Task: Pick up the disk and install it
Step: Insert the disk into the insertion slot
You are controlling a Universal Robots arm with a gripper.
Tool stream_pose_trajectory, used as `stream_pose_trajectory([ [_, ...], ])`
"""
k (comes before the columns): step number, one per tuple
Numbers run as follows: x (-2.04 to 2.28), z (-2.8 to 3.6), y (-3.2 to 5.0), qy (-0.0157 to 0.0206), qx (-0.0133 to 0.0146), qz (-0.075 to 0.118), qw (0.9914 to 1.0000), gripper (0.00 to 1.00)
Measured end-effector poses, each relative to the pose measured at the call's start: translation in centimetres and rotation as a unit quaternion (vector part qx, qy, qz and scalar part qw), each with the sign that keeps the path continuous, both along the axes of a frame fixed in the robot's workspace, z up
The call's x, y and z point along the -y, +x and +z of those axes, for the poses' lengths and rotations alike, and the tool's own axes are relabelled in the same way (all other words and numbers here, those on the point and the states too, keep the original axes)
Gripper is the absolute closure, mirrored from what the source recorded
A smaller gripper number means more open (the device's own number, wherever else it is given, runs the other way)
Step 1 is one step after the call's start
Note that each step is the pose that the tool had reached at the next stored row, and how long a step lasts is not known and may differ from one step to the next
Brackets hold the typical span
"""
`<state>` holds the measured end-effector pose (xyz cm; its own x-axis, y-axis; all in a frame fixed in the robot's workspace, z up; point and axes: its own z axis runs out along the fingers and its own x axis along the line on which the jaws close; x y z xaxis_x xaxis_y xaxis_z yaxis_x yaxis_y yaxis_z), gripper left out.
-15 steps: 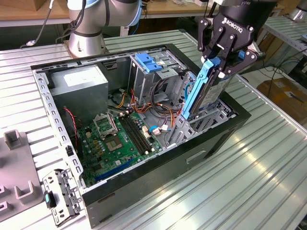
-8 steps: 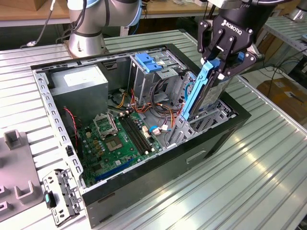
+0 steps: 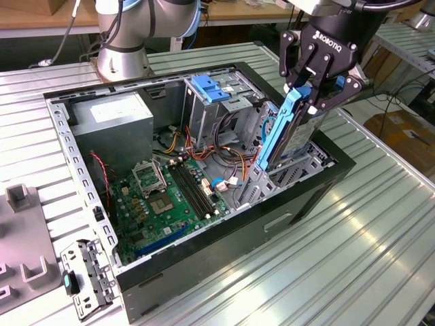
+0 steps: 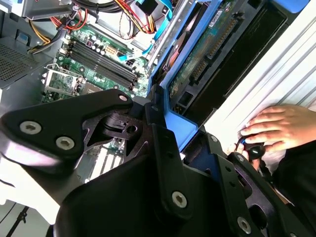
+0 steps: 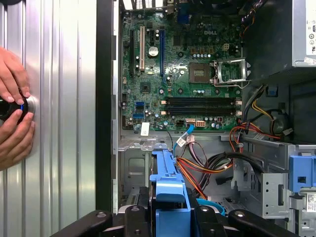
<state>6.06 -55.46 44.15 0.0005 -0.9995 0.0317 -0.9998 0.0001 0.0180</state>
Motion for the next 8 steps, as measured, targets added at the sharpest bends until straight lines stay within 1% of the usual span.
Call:
stream_pose_trajectory([
  [8, 0.00, -0.01, 0.00, 0.0000, 0.0000, 0.000, 1.00000, 0.63],
])
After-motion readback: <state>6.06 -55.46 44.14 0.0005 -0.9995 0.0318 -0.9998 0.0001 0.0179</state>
